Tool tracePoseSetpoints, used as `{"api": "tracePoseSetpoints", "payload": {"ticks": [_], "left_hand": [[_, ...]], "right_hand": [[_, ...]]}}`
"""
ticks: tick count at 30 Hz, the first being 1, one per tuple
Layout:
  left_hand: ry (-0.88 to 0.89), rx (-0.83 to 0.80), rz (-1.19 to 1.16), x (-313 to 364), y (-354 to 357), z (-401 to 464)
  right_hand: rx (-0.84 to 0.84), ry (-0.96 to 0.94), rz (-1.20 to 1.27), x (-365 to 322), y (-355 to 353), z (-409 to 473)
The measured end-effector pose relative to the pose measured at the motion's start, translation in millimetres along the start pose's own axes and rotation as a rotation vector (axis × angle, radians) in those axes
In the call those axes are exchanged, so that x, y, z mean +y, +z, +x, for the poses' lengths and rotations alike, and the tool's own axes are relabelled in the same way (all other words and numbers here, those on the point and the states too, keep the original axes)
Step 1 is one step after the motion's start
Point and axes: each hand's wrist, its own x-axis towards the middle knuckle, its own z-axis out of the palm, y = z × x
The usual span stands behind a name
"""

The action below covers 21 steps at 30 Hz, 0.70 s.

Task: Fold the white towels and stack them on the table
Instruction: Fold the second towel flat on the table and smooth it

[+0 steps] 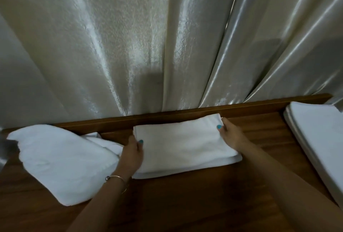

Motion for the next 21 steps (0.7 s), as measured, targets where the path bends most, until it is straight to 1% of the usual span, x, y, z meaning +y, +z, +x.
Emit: {"api": "tracePoseSetpoints", "payload": {"ticks": [3, 5, 7, 9, 11, 12, 13, 14, 15, 16, 18, 19, 21], "left_hand": [[0.058, 0.049, 0.137, -6, 7, -2], [0.054, 0.067, 0.262, -6, 11, -3], [0.01, 0.087, 0.449, -1, 13, -7], [0.004, 0.163, 0.625, 7, 13, -14], [0.044, 0.291, 0.736, 17, 15, -18], [0.09, 0.34, 0.734, 25, 19, -18], [0.171, 0.37, 0.696, 33, 27, -17], [0.253, 0.372, 0.648, 44, 36, -17], [0.307, 0.334, 0.605, 55, 47, -19], [0.314, 0.238, 0.575, 65, 58, -21], [0.24, 0.042, 0.543, 71, 77, -22], [0.203, -0.024, 0.558, 67, 84, -20], [0.186, -0.084, 0.615, 53, 87, -17]], "right_hand": [[0.085, -0.002, -0.199, 4, 9, -6], [0.168, -0.013, -0.373, 4, 14, -8], [0.232, -0.007, -0.528, -1, 20, -13], [0.317, 0.01, -0.651, -4, 23, -20], [0.458, -0.002, -0.696, -7, 25, -25], [0.515, -0.052, -0.691, -11, 28, -26], [0.553, -0.155, -0.66, -17, 33, -27], [0.542, -0.285, -0.616, -25, 40, -29], [0.471, -0.41, -0.579, -34, 48, -30], [0.36, -0.498, -0.549, -42, 57, -32], [0.117, -0.547, -0.507, -50, 73, -32], [0.032, -0.54, -0.506, -48, 79, -30], [-0.066, -0.513, -0.536, -37, 85, -23]]}}
